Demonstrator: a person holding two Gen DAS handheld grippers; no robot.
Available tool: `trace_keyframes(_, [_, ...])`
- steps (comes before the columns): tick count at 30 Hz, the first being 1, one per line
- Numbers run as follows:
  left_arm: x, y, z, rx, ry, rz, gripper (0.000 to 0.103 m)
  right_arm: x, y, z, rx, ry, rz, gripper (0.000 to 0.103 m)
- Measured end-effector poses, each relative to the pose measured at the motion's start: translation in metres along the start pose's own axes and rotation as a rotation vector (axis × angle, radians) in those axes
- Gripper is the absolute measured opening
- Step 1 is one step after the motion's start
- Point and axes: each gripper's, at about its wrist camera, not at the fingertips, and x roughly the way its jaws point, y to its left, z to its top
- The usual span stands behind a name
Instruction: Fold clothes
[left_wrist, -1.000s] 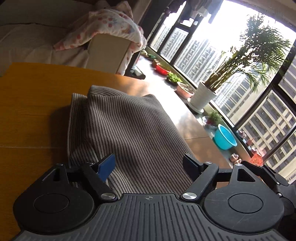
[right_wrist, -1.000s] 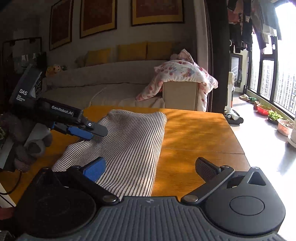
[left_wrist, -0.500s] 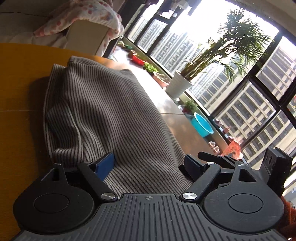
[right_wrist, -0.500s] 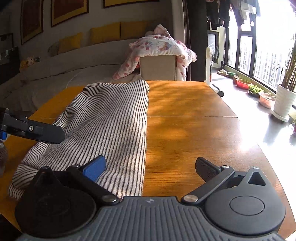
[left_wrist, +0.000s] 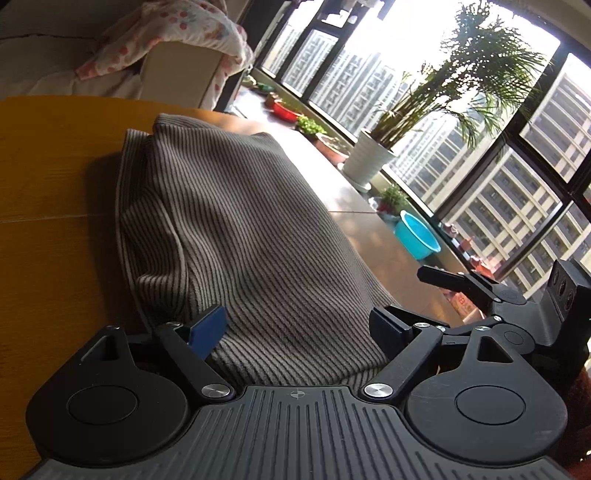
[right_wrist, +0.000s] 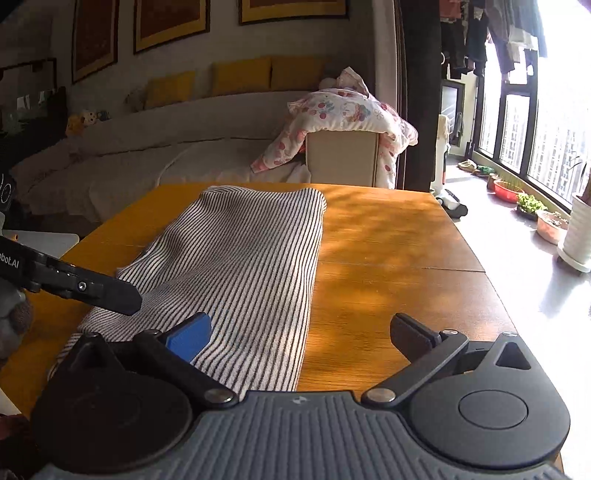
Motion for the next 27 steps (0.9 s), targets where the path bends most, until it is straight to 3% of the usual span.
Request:
trace_keyframes(2, [-0.006,0.000,-0.004,0.004,0.002,-0.006,0.090,0.003,0.005,-0.012,-0.024,0.011,-0.015,0.103])
trace_keyframes(6, [-0.013,-0.001,-0.012,0.012,0.030,0.020,0.095,0.001,-0.003,-0.019,0.051,0.034,0.012,0.103])
trace_keyframes(10, [-0.020,-0.003,-0.021,0.034,0.045,0.061,0.095,-0.004,-0.001,-0.021,-0.012,0.039,0.011,0.103])
trace_keyframes(13, [-0.036,-0.008,-0.015,0.047,-0.020,0.075,0.095,-0.013,0.004,-0.015,-0.109,0.017,0.009,0.103])
trace_keyframes(15, [-0.046,-0.012,-0.007,0.064,-0.076,0.101,0.095,-0.021,0.001,-0.005,-0.086,-0.032,0.010,0.103])
trace_keyframes(18, [-0.044,-0.019,0.003,0.076,-0.117,0.112,0.088,-0.025,-0.005,0.005,-0.012,-0.090,0.003,0.103])
trace_keyframes(22, [-0.015,-0.026,0.004,0.088,-0.071,0.144,0.070,-0.003,0.003,-0.008,-0.072,-0.015,-0.060,0.103])
trace_keyframes(27, [0.003,-0.028,-0.012,0.146,-0.029,0.199,0.071,-0.010,0.002,-0.020,-0.103,0.000,-0.053,0.103])
